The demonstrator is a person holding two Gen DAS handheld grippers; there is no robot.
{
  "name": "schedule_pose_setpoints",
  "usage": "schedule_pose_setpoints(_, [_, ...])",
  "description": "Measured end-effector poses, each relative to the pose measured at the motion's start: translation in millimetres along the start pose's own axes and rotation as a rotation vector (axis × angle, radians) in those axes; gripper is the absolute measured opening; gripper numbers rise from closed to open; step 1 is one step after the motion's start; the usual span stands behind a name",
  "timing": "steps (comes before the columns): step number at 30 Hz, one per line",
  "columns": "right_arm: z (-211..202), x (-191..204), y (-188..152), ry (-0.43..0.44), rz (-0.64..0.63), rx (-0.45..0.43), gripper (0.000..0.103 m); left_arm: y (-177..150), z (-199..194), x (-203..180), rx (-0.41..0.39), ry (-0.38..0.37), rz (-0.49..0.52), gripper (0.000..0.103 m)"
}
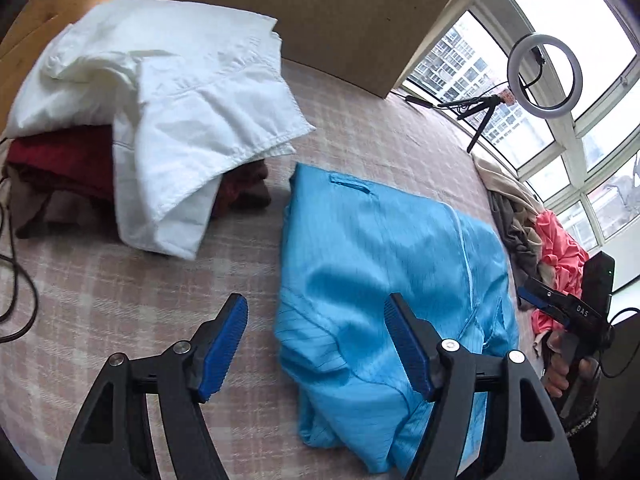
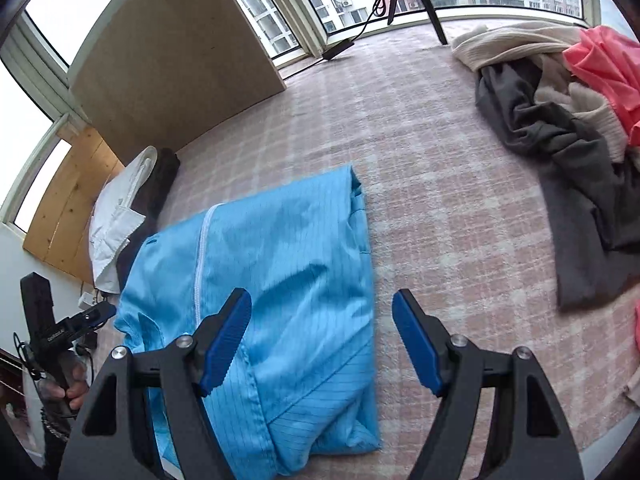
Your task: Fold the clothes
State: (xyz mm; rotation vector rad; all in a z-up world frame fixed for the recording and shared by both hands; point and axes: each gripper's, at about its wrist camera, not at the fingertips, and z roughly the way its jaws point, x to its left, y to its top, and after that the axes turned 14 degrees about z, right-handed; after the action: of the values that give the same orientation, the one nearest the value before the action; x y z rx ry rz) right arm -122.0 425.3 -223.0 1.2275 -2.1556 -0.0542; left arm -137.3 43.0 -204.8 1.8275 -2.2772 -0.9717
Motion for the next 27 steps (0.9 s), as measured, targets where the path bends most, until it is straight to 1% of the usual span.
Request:
schedule_pose_setpoints(1, [6.8,1.3,2.4,-0.005,0.001,0.012,0.072,2.9,7.6,-1.0,0.013,-0.002,0.003,0.069])
schedule_pose_setpoints(5, [29.6,3.2,8.8,-0.090,-0.024,0.029,0.072,8.2,36.4,-5.6,0.083,-0.002,0.025,0.069])
schedule_pose_setpoints(7, [39.4,3.1,10.0,-0.120,-0.059,0.032,0.072,7.0,41.3,-12.5,0.091,0.008,0.059,0.071])
schedule_pose_setpoints(9, [48.4,0.9,11.1,-0.172,-0.093,0.027,0.072,6.0,43.8,-20.8,0.098,0.011,0.096,0.074])
schedule_pose_setpoints(12, [54.9,-3.6,10.0,-0.149,-0.143,0.026,0.072,5.9,47.2,-32.1,0.109,0.038,0.143,0.074])
schedule_pose_setpoints(15, [57.0,2.0,2.9,-0.165,-0.236,0.019,0.073,3.6,48.7,-44.3,0.128,0.052,0.184,0.074])
schedule_pose_setpoints(17, [58.8,7.5,-2.1,-0.177,-0.296,0.031,0.073,2.8,50.4,-50.7,0.137,0.071,0.212,0.074])
schedule_pose_setpoints(18, [59.5,10.0,-3.6,-0.167,-0.316,0.049,0.073,3.1,51.2,-52.8,0.140,0.073,0.218,0.074])
schedule_pose_setpoints(20, [60.8,16.6,-7.9,-0.118,-0.364,0.090,0.070,3.6,51.8,-55.3,0.141,0.066,0.214,0.074])
schedule_pose_setpoints(21, [61.8,20.3,-10.5,-0.093,-0.392,0.111,0.067,4.1,52.2,-55.6,0.136,0.058,0.207,0.073])
schedule_pose_setpoints(23, [64.6,26.6,-15.3,-0.098,-0.446,0.119,0.067,4.1,52.6,-56.7,0.127,0.054,0.204,0.071])
schedule_pose_setpoints(25, [65.6,27.4,-15.1,-0.083,-0.461,0.127,0.066,2.7,53.3,-60.6,0.118,0.076,0.225,0.070])
schedule_pose_setpoints(26, [66.0,27.8,-15.1,-0.076,-0.468,0.131,0.064,1.5,53.7,-63.7,0.117,0.092,0.242,0.068])
schedule_pose_setpoints(27, [66.4,28.1,-14.9,-0.068,-0.475,0.135,0.060,0.7,54.4,-66.7,0.115,0.103,0.254,0.065])
